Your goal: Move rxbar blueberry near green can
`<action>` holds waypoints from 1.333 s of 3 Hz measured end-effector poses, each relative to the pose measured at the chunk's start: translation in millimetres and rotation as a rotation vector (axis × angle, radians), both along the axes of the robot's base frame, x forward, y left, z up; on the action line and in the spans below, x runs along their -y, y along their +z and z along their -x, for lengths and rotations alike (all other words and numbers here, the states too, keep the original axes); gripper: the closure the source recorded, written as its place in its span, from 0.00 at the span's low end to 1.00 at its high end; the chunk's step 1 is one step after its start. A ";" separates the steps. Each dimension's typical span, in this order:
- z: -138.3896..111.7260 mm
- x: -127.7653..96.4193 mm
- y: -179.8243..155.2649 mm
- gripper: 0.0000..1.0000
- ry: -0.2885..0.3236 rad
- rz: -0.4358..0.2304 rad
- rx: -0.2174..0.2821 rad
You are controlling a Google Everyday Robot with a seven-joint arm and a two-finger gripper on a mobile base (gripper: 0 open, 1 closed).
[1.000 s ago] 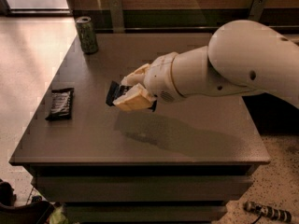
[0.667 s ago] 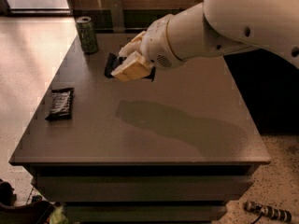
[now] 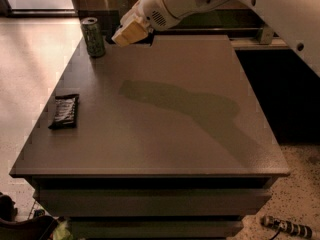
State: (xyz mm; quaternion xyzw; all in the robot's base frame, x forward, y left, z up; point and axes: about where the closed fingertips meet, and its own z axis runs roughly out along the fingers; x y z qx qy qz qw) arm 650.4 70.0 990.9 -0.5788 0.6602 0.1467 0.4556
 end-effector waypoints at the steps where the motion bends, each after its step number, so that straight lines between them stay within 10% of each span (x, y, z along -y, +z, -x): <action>1: -53.5 -12.0 -3.1 1.00 -0.068 -0.049 -0.042; 4: -143.8 -20.8 -58.0 1.00 -0.293 -0.137 -0.113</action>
Offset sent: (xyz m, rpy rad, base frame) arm 0.1476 0.0170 -0.0291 0.1766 0.1291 -0.3069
